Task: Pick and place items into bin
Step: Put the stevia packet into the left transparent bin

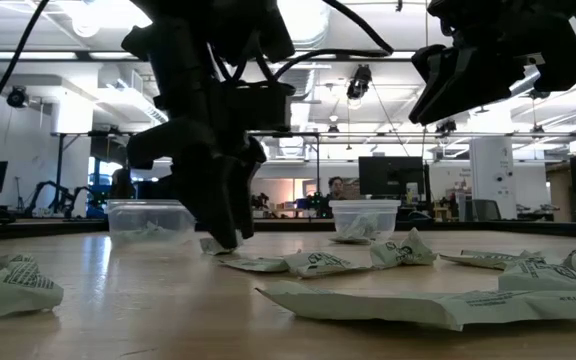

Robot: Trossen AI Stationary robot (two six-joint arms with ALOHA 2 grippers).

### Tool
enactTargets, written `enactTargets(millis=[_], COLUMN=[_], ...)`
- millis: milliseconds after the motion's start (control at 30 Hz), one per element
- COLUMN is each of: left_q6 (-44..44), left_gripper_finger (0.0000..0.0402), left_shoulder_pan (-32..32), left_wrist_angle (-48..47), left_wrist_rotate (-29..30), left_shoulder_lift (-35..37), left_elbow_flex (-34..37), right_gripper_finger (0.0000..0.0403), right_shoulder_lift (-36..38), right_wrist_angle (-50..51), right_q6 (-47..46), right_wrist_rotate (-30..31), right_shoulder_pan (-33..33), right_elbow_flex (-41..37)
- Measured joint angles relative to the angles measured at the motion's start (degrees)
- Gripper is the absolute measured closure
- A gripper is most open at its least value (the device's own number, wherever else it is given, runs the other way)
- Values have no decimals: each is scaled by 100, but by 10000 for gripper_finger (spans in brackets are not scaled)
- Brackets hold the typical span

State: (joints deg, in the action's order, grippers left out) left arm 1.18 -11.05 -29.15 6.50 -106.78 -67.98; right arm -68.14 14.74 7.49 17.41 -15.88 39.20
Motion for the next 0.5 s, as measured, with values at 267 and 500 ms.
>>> enactTargets(millis=[267, 500], left_q6=[150, 148], left_gripper_finger=[176, 209], left_shoulder_pan=[-20, -27], left_wrist_angle=[-197, -187], left_wrist_rotate=[-17, -17], left_shoulder_lift=[0, 0], left_elbow_flex=[8, 8], right_gripper_finger=[330, 335], right_shoulder_lift=[0, 0], right_wrist_angle=[-2, -2], right_q6=[0, 2], right_wrist_rotate=[0, -1], right_shoulder_pan=[-2, -1], right_elbow_flex=[0, 0])
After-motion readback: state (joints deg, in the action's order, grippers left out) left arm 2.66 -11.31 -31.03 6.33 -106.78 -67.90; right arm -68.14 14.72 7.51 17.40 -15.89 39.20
